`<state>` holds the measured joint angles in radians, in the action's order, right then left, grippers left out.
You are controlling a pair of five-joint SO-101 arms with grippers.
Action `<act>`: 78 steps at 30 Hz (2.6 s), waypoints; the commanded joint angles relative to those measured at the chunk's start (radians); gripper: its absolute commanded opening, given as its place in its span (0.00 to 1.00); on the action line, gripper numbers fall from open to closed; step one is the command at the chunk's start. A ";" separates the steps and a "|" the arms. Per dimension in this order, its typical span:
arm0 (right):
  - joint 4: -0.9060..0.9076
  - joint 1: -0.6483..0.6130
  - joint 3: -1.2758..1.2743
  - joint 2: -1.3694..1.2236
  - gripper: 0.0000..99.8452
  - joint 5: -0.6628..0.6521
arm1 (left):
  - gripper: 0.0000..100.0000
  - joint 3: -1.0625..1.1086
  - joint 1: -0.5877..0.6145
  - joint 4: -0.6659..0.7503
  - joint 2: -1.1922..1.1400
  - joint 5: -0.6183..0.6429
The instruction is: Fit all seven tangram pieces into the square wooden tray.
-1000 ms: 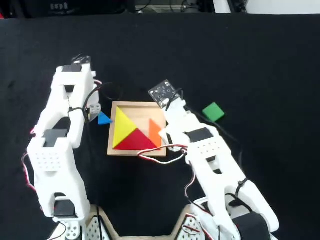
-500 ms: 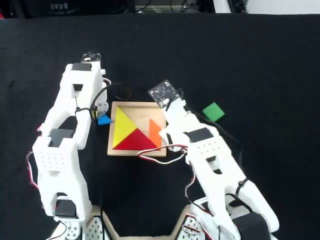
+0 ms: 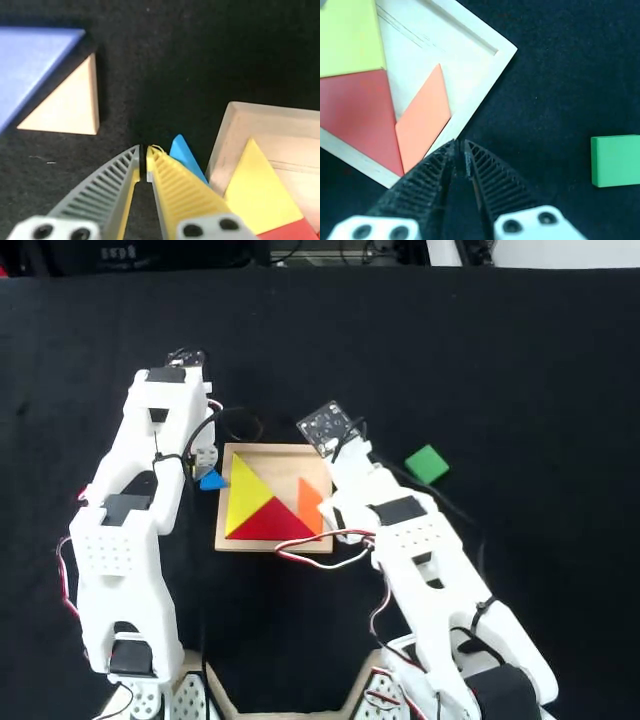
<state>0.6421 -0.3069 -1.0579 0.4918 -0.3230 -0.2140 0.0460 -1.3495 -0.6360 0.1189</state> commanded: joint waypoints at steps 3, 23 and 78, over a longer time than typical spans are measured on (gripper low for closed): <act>-0.018 0.015 0.005 0.033 0.01 0.002 | 0.03 -0.025 -0.007 0.003 0.000 0.002; -0.054 0.015 -0.012 0.033 0.01 0.002 | 0.03 -0.025 -0.096 0.000 0.002 0.003; -0.018 0.158 0.166 -0.229 0.01 0.143 | 0.03 0.108 -0.067 0.089 0.098 -0.040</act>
<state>0.5869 -0.1642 -1.0196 0.3613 -0.1880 -0.1020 -0.0015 -1.2681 -0.5455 0.0867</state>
